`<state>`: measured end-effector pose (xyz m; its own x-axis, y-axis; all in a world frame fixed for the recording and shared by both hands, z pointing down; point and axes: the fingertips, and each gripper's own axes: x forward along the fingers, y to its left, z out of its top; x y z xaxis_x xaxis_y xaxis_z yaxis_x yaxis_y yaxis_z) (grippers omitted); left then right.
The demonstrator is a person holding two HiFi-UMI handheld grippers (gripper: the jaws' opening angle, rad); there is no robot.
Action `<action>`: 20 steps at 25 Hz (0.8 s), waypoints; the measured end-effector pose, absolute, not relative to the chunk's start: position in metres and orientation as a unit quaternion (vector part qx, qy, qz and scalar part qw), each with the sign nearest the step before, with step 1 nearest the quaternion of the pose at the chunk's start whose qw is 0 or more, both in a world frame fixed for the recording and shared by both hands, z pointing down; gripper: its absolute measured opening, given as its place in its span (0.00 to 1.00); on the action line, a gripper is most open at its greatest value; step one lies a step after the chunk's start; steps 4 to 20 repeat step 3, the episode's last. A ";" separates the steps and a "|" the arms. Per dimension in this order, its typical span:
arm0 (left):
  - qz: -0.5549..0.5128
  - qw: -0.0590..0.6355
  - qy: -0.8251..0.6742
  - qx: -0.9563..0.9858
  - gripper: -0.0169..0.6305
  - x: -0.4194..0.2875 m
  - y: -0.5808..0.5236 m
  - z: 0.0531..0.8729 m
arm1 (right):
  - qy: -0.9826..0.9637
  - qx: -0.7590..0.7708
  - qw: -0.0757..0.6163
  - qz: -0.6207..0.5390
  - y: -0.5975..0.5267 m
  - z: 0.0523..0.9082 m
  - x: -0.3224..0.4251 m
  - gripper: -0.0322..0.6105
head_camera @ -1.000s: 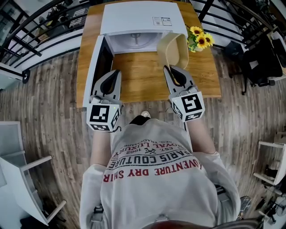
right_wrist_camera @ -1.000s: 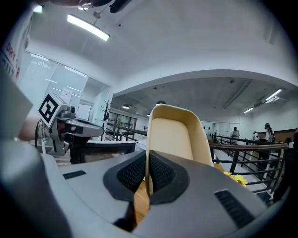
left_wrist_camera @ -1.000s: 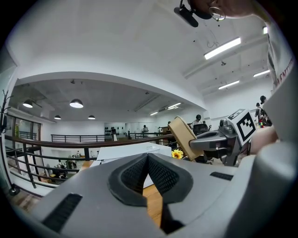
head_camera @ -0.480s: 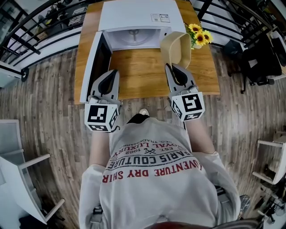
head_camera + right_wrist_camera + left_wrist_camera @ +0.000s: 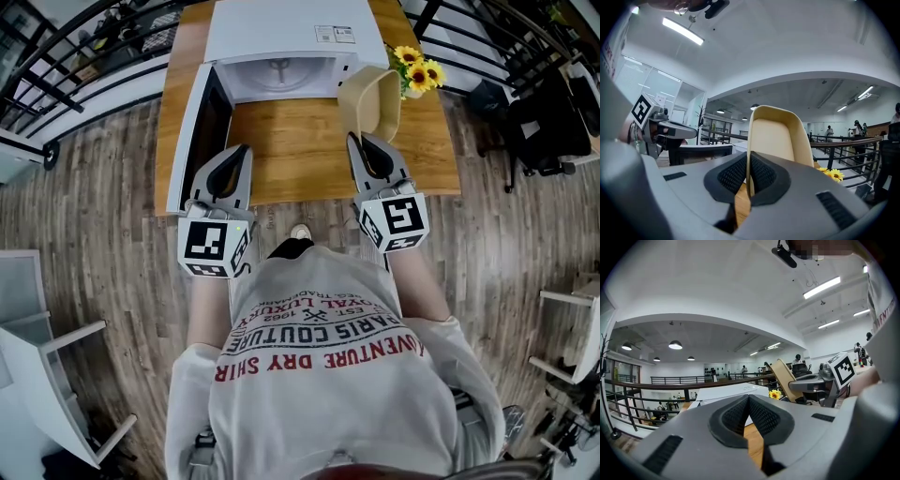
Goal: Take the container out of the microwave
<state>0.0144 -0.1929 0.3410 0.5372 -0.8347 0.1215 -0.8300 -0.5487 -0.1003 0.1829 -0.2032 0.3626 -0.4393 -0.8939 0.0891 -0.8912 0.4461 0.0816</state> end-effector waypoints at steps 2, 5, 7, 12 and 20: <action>-0.077 0.015 0.474 -0.877 0.05 0.015 -0.192 0.341 | -0.845 0.532 0.058 -0.010 -0.205 0.363 0.184 0.10; -0.077 0.016 0.474 -0.877 0.05 0.015 -0.191 0.340 | -0.843 0.535 0.057 -0.010 -0.205 0.364 0.185 0.10; -0.077 0.016 0.474 -0.877 0.05 0.015 -0.191 0.340 | -0.843 0.535 0.057 -0.010 -0.205 0.364 0.185 0.10; -0.077 0.016 0.474 -0.877 0.05 0.015 -0.191 0.340 | -0.843 0.535 0.057 -0.010 -0.205 0.364 0.185 0.10; -0.077 0.016 0.474 -0.877 0.05 0.015 -0.191 0.340 | -0.843 0.535 0.057 -0.010 -0.205 0.364 0.185 0.10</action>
